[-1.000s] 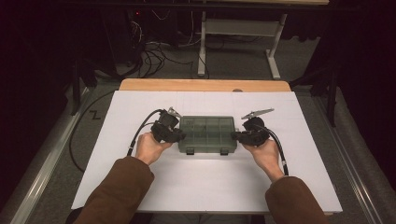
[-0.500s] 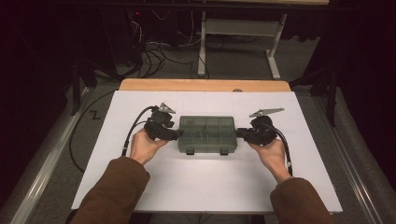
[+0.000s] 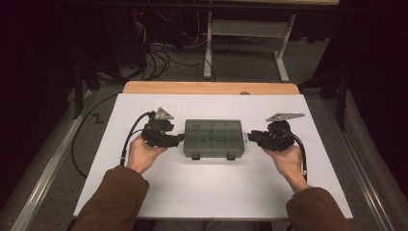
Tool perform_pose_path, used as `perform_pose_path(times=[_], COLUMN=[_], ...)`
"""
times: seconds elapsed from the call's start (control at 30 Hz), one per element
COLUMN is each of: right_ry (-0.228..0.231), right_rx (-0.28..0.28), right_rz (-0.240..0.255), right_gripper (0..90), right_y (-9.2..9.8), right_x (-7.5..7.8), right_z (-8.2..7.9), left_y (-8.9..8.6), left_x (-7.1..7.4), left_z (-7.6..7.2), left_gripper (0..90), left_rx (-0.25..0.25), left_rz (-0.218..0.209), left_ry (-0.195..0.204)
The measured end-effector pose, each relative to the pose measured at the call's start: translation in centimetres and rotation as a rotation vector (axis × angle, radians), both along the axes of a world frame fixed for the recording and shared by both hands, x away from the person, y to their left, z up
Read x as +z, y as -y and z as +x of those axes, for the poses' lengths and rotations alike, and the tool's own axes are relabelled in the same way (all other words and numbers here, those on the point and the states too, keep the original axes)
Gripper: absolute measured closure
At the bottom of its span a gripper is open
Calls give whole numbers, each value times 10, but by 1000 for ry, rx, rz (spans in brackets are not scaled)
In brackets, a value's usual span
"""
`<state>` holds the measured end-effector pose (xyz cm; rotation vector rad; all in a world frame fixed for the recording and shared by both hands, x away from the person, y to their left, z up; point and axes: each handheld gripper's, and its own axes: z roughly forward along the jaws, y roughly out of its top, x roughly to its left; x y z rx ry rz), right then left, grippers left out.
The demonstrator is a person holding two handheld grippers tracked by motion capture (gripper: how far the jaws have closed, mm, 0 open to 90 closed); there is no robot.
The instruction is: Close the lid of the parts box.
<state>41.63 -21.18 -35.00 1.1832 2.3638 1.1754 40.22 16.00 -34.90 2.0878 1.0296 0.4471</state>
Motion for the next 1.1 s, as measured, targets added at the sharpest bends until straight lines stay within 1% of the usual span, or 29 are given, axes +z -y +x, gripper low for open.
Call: perform_pose_path(times=[0.1, 0.27, 0.6, 0.9, 1.1], right_ry=[3, 13, 23, 29, 40], right_rx=[2, 9, 3, -7, -10], right_rz=[5, 12, 24, 40, 40], right_gripper=[731, 719, 702, 690, 679], right_y=[1, 4, 13, 20, 23], right_x=[1, 0, -1, -3, -4], right_z=[-1, -3, -12, -16, -21], left_y=[-3, -11, -22, -28, -32], left_x=[0, 0, -3, -3, -2], left_z=[-2, -7, -17, -22, -25], left_gripper=[423, 418, 411, 403, 397], left_rx=[4, 20, 38, 46, 57], left_rz=[-5, -31, -56, -70, -79], left_ry=[8, 21, 37, 56, 71])
